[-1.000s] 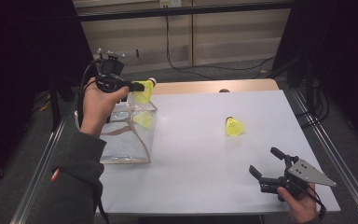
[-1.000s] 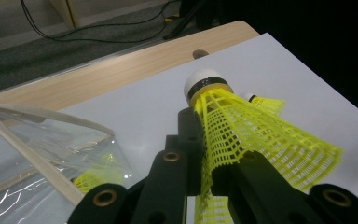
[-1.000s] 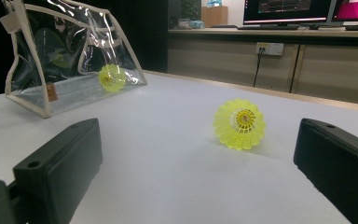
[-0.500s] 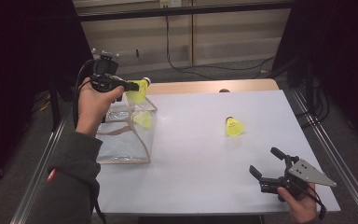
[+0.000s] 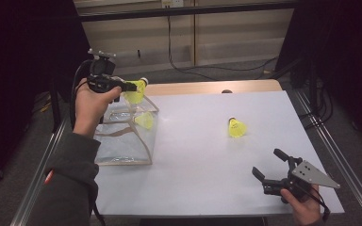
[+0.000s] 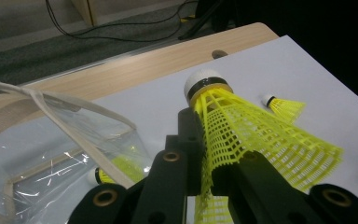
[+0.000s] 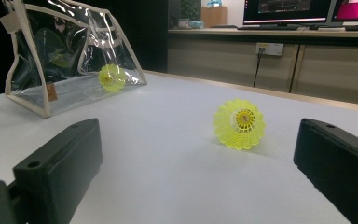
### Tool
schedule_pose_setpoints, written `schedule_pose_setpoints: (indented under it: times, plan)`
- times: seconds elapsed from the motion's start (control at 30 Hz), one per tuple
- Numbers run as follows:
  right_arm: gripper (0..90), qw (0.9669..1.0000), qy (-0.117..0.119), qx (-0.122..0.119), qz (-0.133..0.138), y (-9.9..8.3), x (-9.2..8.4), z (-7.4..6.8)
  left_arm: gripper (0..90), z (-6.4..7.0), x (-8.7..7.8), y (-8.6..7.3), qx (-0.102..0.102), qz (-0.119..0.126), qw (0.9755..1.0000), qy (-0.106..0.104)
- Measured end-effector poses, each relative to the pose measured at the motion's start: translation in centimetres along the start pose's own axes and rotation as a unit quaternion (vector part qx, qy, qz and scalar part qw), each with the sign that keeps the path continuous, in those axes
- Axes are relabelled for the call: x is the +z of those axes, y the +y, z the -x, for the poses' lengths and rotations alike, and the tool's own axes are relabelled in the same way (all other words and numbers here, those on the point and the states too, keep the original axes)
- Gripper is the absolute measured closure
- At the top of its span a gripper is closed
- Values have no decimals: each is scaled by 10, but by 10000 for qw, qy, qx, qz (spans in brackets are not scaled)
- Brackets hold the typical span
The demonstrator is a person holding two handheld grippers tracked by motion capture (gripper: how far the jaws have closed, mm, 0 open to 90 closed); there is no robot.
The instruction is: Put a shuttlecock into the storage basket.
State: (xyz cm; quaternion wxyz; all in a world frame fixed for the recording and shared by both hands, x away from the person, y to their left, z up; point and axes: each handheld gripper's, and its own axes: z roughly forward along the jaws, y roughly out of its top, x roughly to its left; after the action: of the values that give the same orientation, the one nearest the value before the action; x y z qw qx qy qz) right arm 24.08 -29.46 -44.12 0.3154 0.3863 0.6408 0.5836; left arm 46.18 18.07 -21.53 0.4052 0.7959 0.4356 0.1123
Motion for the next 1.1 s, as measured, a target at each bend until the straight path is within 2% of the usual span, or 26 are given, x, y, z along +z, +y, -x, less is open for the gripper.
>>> schedule_pose_setpoints:
  times: [1.1]
  plan:
    - [12,10000,-22,-6,-4,0,0,0,872,-17,-13,-4,-156,49,9995,261]
